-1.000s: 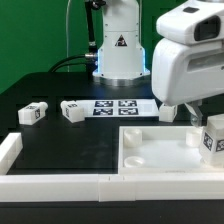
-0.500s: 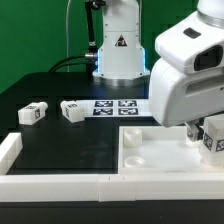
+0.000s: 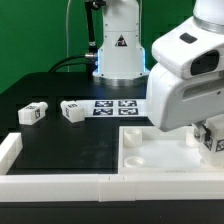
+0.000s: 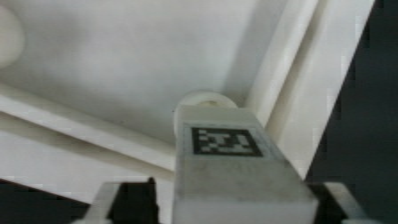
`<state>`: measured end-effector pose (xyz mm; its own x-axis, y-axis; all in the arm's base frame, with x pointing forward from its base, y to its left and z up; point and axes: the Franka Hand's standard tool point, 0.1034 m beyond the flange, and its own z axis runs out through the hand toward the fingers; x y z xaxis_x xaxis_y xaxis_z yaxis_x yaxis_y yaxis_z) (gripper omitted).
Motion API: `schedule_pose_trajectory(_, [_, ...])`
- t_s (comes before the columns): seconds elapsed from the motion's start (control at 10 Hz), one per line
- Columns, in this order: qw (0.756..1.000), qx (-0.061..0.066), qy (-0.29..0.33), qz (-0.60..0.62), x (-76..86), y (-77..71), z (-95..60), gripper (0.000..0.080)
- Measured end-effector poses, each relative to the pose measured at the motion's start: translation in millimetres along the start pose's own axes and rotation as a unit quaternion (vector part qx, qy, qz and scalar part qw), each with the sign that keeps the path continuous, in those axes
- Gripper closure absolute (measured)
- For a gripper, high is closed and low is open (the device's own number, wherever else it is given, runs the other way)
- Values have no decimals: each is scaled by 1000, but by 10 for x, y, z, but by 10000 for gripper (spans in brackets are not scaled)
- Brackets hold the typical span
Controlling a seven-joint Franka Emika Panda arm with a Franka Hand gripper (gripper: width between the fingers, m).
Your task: Assemble one leg
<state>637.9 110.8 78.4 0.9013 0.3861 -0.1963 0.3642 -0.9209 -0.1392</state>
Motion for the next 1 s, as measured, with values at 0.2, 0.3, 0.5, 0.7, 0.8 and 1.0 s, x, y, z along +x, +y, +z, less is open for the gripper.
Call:
schedule_pose_trajectory(0.2, [1000,0,0,21,0,-2,1,509])
schedule_pose_trajectory(0.3, [1000,0,0,19,0,-2,1,509])
schedule_pose_trajectory(0.5, [989,6,16,147,15,21,-4,509])
schedule_pose_trajectory(0.7, [961,6,30,275,-8,25,-2,509])
schedule_pose_trajectory(0.8, [944,6,27,328,-37,34,11,509])
schedule_pose_trajectory(1.0, [897,9,27,441,-23,-11,18,508])
